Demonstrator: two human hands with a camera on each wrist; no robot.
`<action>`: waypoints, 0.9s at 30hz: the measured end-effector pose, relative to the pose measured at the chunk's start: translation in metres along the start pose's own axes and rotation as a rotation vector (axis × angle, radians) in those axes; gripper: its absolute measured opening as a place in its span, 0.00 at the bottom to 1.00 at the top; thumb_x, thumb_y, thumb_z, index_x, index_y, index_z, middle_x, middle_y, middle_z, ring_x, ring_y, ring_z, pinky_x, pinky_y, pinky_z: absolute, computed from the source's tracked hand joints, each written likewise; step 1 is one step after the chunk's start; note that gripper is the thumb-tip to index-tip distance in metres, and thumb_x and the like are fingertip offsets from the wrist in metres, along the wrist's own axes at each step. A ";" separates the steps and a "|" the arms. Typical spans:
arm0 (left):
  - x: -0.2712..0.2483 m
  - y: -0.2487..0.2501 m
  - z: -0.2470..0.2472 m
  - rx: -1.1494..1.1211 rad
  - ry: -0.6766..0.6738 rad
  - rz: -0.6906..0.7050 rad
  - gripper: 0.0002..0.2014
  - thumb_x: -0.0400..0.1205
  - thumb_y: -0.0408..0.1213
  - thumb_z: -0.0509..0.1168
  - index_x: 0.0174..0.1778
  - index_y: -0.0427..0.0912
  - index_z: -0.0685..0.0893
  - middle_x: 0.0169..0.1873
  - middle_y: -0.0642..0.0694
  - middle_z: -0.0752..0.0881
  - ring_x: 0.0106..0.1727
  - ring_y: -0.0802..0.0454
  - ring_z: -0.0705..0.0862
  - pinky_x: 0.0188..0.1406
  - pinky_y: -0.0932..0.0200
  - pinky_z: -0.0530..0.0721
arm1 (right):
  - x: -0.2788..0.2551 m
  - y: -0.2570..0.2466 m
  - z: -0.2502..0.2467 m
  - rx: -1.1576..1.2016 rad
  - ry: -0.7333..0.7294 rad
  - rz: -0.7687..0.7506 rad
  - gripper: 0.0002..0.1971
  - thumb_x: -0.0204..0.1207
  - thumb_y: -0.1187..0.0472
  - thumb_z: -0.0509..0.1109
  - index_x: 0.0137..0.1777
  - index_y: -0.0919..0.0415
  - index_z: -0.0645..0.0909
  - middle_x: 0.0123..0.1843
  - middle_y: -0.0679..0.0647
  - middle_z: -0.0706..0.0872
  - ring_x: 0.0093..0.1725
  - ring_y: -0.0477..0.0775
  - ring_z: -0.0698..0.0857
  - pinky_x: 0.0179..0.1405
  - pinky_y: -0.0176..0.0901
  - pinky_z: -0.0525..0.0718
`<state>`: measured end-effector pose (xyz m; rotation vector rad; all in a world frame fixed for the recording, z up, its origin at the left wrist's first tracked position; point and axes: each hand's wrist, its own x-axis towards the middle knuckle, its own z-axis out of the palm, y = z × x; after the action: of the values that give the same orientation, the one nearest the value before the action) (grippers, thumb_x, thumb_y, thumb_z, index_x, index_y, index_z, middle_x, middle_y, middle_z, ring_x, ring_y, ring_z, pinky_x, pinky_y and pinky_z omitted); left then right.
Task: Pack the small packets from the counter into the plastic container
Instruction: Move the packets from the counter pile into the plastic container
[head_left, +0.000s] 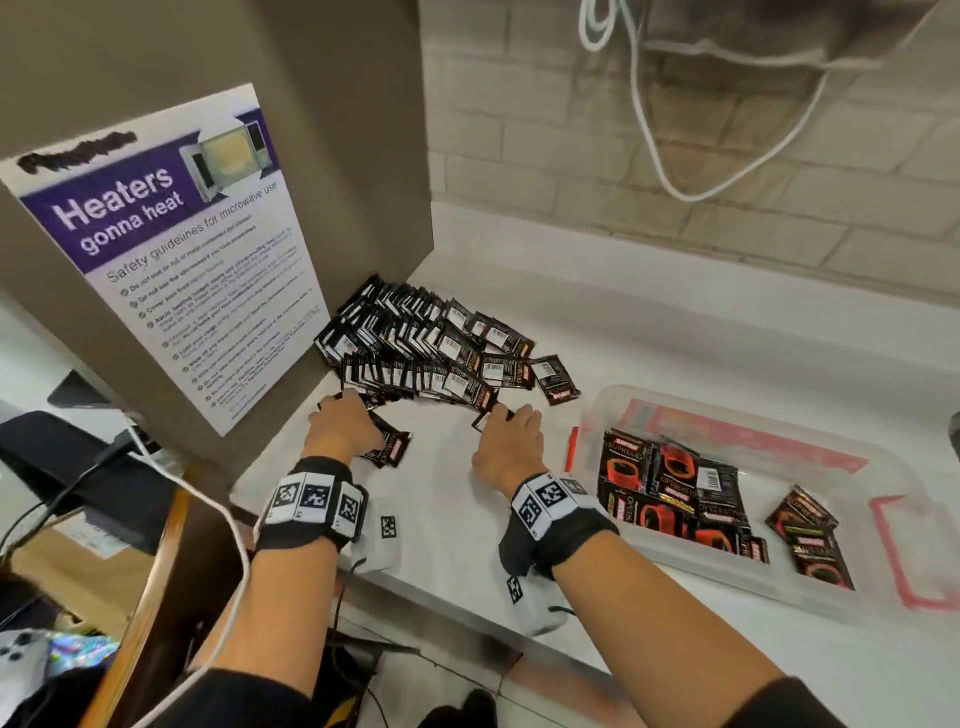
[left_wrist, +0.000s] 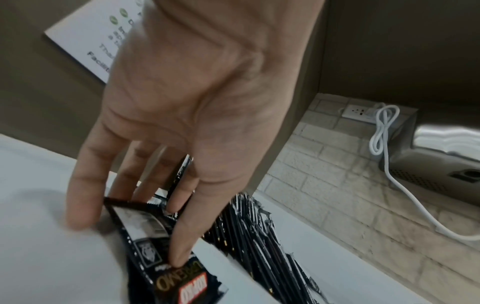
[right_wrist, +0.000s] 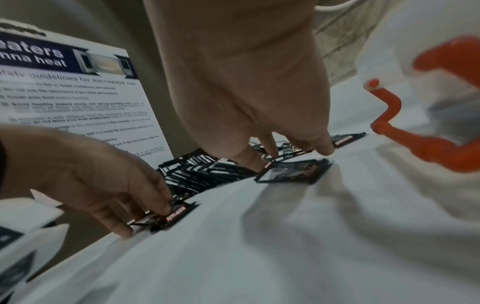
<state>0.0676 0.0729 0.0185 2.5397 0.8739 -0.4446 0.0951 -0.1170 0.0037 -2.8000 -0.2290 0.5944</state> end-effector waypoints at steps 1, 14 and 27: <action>0.002 0.001 0.001 -0.007 -0.006 0.000 0.34 0.75 0.35 0.76 0.74 0.34 0.68 0.69 0.31 0.72 0.70 0.31 0.75 0.65 0.37 0.83 | 0.003 0.000 0.004 -0.012 0.009 0.021 0.32 0.81 0.62 0.65 0.82 0.63 0.56 0.85 0.71 0.52 0.84 0.70 0.52 0.82 0.62 0.59; 0.018 0.022 0.016 0.105 -0.018 -0.022 0.47 0.71 0.48 0.81 0.80 0.37 0.62 0.74 0.34 0.65 0.77 0.32 0.63 0.69 0.41 0.75 | 0.010 0.016 0.010 0.102 0.081 0.031 0.29 0.78 0.62 0.70 0.75 0.62 0.61 0.71 0.60 0.70 0.70 0.63 0.73 0.66 0.58 0.74; 0.005 0.065 0.043 0.014 -0.107 0.112 0.47 0.70 0.46 0.83 0.79 0.37 0.66 0.78 0.34 0.59 0.74 0.32 0.73 0.71 0.42 0.79 | 0.002 0.037 0.006 0.581 0.157 -0.100 0.15 0.82 0.69 0.60 0.67 0.67 0.67 0.61 0.64 0.79 0.56 0.61 0.81 0.55 0.50 0.80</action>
<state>0.1059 0.0078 -0.0027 2.5359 0.6880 -0.5464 0.0980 -0.1510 -0.0131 -2.2424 -0.1354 0.3435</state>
